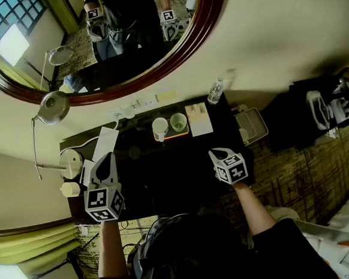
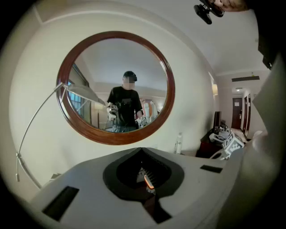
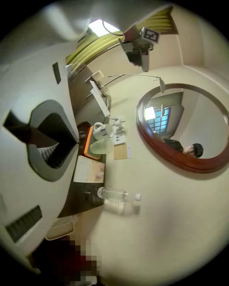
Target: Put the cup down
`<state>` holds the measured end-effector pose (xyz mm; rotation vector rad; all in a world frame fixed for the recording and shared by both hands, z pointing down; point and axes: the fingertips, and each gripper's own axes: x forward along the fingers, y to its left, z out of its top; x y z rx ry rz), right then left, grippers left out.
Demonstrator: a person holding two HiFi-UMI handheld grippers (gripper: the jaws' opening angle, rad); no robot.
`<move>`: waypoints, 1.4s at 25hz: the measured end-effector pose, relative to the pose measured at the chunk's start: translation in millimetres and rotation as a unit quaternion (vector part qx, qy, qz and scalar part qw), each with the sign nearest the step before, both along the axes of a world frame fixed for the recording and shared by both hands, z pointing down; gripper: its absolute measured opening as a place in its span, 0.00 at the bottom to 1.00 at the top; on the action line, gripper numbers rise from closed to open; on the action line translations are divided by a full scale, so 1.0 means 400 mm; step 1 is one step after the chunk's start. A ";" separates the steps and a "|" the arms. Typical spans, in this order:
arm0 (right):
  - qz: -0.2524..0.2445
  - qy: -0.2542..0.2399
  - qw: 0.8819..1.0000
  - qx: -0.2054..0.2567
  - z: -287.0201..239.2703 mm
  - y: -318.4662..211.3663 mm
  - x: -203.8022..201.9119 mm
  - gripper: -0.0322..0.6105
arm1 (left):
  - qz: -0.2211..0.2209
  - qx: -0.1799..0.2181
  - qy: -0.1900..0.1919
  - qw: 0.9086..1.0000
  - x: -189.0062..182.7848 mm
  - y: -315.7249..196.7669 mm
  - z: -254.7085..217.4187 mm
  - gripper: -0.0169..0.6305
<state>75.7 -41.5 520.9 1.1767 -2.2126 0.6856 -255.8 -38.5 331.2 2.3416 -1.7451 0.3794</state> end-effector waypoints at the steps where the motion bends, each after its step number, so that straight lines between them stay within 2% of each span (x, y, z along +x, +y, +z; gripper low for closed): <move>1: -0.004 -0.004 1.000 0.010 -0.013 0.001 -0.007 0.07 | -0.002 -0.007 0.000 1.000 0.001 0.012 0.027 0.03; 6: -0.025 -0.019 0.998 0.055 -0.069 -0.009 -0.044 0.07 | 0.000 -0.022 -0.007 1.000 0.020 0.042 0.114 0.03; 10: -0.044 -0.033 0.996 0.068 -0.079 -0.011 -0.077 0.07 | 0.001 -0.035 -0.008 0.999 0.029 0.046 0.152 0.03; 16: -0.078 -0.017 0.993 0.087 -0.053 -0.045 -0.097 0.10 | 0.012 -0.052 -0.011 0.998 0.070 0.030 0.197 0.03; 19: -0.091 -0.018 0.991 0.093 -0.025 -0.073 -0.109 0.19 | 0.018 -0.062 -0.016 0.998 0.091 0.026 0.228 0.03; 22: -0.110 -0.008 0.989 0.098 0.012 -0.119 -0.112 0.32 | 0.017 -0.069 -0.016 0.997 0.110 0.012 0.266 0.03; 24: -0.126 -0.005 0.987 0.097 0.043 -0.152 -0.121 0.44 | 0.014 -0.079 -0.017 0.997 0.121 0.002 0.289 0.03; 26: -0.147 -0.005 0.985 0.092 0.080 -0.181 -0.135 0.64 | 0.015 -0.088 -0.022 0.996 0.140 -0.006 0.300 0.03; 27: -0.158 -0.004 0.983 0.092 0.098 -0.195 -0.142 0.70 | 0.017 -0.091 -0.025 0.995 0.149 -0.011 0.304 0.03; 30: -0.181 0.001 0.978 0.102 0.142 -0.243 -0.160 0.79 | 0.020 -0.094 -0.033 0.995 0.167 -0.024 0.321 0.03; 35: -0.210 -0.005 0.970 0.121 0.185 -0.318 -0.204 0.83 | 0.014 -0.100 -0.033 0.994 0.176 -0.035 0.357 0.03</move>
